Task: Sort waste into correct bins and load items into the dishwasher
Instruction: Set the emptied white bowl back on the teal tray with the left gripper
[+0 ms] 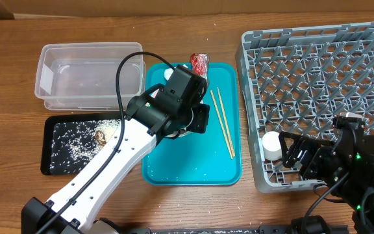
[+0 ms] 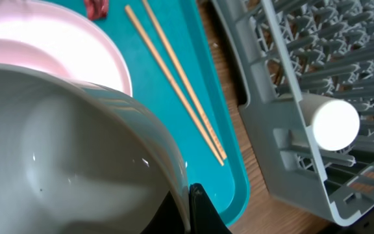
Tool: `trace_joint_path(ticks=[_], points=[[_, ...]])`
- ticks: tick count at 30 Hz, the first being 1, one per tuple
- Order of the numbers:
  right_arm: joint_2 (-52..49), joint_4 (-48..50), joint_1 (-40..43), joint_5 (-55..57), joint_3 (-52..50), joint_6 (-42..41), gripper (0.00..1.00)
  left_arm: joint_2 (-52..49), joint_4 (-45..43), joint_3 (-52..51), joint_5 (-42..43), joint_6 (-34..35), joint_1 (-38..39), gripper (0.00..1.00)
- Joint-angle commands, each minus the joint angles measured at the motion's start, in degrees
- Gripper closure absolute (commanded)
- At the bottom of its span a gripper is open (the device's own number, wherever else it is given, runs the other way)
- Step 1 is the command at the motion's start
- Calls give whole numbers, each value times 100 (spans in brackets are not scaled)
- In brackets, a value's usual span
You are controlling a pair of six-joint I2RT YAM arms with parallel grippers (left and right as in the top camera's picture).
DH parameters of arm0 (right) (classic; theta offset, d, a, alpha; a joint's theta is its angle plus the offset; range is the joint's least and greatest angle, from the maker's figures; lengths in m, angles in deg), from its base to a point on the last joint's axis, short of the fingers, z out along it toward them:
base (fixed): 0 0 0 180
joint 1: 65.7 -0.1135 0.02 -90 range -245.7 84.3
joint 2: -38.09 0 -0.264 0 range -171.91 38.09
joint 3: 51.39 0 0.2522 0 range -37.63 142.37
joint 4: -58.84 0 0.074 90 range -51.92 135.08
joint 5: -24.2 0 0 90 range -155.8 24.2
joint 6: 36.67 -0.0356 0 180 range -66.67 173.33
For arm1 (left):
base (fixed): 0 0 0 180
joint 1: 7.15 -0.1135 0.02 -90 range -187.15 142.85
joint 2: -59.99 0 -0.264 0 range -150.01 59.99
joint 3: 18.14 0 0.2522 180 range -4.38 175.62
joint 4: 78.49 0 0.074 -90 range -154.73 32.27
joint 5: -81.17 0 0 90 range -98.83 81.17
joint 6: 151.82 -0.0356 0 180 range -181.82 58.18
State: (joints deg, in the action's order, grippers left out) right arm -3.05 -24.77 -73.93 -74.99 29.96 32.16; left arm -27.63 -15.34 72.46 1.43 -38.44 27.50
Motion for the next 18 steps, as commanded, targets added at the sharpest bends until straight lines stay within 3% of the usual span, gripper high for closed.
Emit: trace_joint_path(ticks=[1,6,15,18], points=[[15,-15,22,-35,68,15,0,-155,319,11,-31,245,85,96],[15,-39,20,-35,68,13,0,-590,1019,-166,-496,428,420,96],[15,-37,22,-33,68,15,0,-1436,691,-507,-870,678,732,96],[15,-37,22,-33,68,15,0,-1462,621,-503,-874,754,734,77]])
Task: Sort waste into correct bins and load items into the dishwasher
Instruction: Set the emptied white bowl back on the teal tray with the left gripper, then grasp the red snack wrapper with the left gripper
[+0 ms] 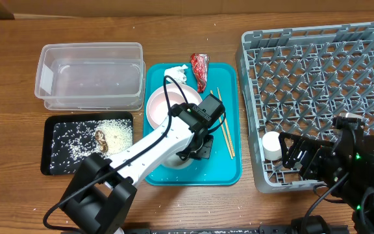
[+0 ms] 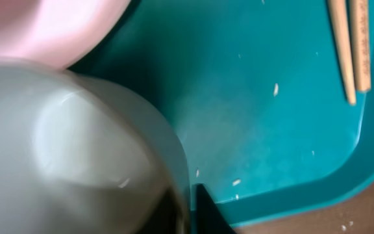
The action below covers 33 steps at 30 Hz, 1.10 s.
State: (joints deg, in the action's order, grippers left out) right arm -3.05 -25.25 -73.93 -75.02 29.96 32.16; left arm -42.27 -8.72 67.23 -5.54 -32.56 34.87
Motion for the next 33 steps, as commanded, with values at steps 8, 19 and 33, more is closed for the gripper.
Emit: trace_joint_path(ticks=[8,19,33], points=[[15,11,22,-28,68,15,0,33,282,994,-173,44,-133,30],[15,-46,22,-33,68,13,0,-411,-2264,1663,-944,-809,-986,25],[15,-210,22,-31,68,15,0,-2601,-2949,2879,61,-881,-1462,24]])
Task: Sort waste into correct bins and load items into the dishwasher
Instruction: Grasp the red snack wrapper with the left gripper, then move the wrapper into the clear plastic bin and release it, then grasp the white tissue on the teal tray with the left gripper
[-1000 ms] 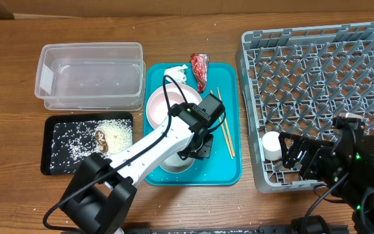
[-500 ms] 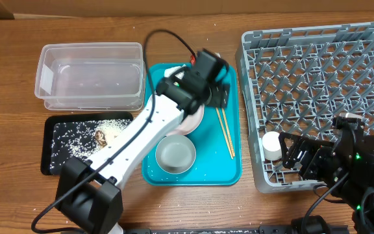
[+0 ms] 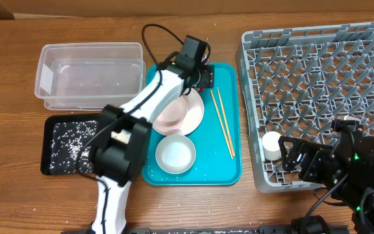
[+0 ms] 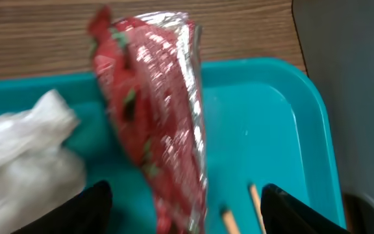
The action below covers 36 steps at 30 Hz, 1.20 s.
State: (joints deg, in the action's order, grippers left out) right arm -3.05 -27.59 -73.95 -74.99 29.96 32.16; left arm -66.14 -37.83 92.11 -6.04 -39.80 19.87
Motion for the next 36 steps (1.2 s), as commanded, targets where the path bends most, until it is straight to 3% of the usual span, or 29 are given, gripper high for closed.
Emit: trace_joint_path(ticks=[1,4,6,7,9,10,14,20,27,32,33,34,36], points=[[13,26,24,-33,68,15,0,-308,-42,433,109,-155,37,24],[15,24,24,-33,68,15,0,-579,-92,455,107,-140,35,26],[15,9,24,-33,68,15,0,-708,-151,455,109,-122,26,37],[15,7,24,-33,68,15,0,-732,-164,455,94,-122,20,50],[15,0,24,-33,68,15,0,-713,-175,472,87,-90,-4,91],[15,0,24,-33,68,15,0,-671,-122,525,90,-28,-24,96],[15,-11,24,-33,68,15,0,-286,538,922,96,398,-195,96],[15,-76,24,-33,68,15,0,811,1818,1388,17,417,-627,96],[15,-76,24,-33,68,15,0,1510,3910,1384,-1558,1176,-1528,96],[15,-76,24,-33,68,15,0,1322,4044,1143,-1134,1222,-2022,96],[15,-81,24,-33,68,15,0,1283,4057,1141,-1012,1307,-2059,86],[15,-101,24,-33,68,15,0,1250,4022,1141,-870,1362,-2068,62],[15,-127,24,-33,68,15,0,1250,3897,1143,-664,1355,-2059,45]])
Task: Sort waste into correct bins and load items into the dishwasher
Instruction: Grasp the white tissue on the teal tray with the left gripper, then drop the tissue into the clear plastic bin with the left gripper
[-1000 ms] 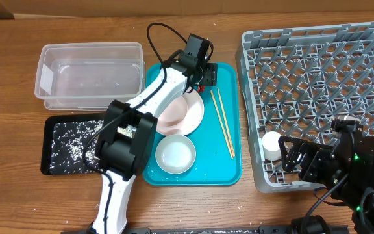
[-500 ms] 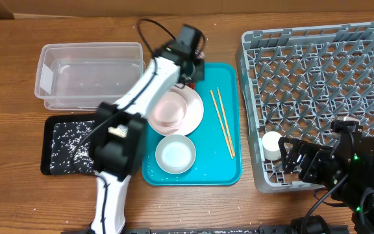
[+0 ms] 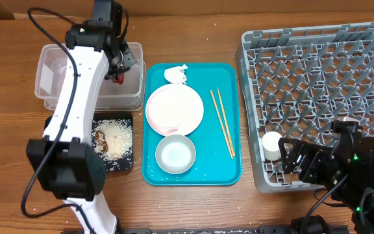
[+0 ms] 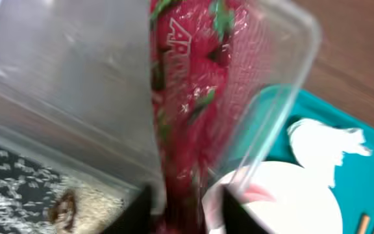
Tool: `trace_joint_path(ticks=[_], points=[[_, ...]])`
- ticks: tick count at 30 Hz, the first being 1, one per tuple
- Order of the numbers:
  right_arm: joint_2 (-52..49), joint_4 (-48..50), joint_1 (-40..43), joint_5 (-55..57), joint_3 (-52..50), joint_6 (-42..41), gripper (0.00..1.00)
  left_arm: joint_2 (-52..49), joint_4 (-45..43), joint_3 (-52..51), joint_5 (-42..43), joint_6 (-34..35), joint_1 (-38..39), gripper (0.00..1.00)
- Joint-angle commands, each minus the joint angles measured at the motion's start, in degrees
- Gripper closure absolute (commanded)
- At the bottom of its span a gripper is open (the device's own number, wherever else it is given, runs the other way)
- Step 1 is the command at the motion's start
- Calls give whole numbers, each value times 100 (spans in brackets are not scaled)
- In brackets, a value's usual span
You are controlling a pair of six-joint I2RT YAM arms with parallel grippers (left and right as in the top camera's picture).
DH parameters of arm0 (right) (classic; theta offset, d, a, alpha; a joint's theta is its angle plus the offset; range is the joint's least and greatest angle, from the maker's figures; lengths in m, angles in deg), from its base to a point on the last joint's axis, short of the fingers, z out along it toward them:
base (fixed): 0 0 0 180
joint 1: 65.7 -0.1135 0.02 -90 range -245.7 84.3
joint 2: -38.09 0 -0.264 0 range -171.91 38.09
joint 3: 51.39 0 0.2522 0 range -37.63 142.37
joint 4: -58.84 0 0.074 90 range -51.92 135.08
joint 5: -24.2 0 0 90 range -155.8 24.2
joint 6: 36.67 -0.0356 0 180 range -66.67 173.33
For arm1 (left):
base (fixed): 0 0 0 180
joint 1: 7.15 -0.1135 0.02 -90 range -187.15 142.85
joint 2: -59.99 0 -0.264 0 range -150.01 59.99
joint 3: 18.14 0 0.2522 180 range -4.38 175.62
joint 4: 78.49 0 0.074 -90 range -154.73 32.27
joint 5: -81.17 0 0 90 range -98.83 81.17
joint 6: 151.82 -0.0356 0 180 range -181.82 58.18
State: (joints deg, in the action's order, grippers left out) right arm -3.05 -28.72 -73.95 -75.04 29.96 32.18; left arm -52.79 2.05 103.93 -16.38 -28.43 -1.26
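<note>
My left gripper (image 3: 119,69) is shut on a red foil snack wrapper (image 4: 193,84), which hangs over the right part of the clear plastic container (image 3: 63,78). From the left wrist, the wrapper sits between the fingers of my left gripper (image 4: 186,208), with the container's wall behind it. On the teal tray (image 3: 226,170) lie a crumpled white tissue (image 3: 176,74), a pink plate (image 3: 174,110), a white bowl (image 3: 175,155) and two chopsticks (image 3: 223,123). My right gripper (image 3: 289,156) stands open in the grey dish rack (image 3: 317,71), just right of a white cup (image 3: 273,144).
A black tray (image 3: 70,140) holding rice and a brown scrap lies in front of the clear container. The dish rack fills the right side of the wooden table. The left arm stretches from the front edge across the black tray.
My left gripper was open over the red wrapper at the tray's far edge. Now it is shut on the wrapper and holds it over the clear container. The right arm stayed put.
My left gripper first held the white bowl above the tray near the pink plate, then low at the tray's front. Later the bowl stood free on the tray and the gripper was open over the wrapper. Now the wrapper is held over the clear container.
</note>
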Motion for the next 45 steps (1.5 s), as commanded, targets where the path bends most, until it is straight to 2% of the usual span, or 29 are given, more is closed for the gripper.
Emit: trace_joint_path(ticks=[1,3,6,13,18,23,24,25,29,36,39,45], points=[[15,-26,24,-28,68,13,0,-70,-181,-22,463,210,94,37],[15,-31,24,-31,68,13,0,-68,-361,22,511,55,212,30],[15,-31,24,-28,68,13,0,-109,-721,15,293,-455,555,28],[15,-28,24,-28,68,13,0,-833,-1843,15,-46,-2201,1502,17],[15,-46,24,-28,68,13,0,-1572,-2133,15,-354,-2129,1720,18],[15,-142,24,-28,68,13,0,-1974,-2343,15,-282,-1829,1700,16],[15,-153,24,-28,68,13,0,-2013,-2345,15,-289,-1812,1700,18],[15,-155,24,-26,68,13,0,-2059,-2347,15,-291,-1816,1700,28],[15,-153,24,-26,68,13,0,-2013,-2210,127,-293,-1818,1696,96],[15,-155,24,-26,68,13,0,-1362,-949,1176,-203,-1810,1550,96],[15,-155,24,-26,68,13,0,-881,-732,1298,-221,-1810,1384,96],[15,-153,24,-26,68,13,0,-507,133,1290,-831,-1025,870,96]])
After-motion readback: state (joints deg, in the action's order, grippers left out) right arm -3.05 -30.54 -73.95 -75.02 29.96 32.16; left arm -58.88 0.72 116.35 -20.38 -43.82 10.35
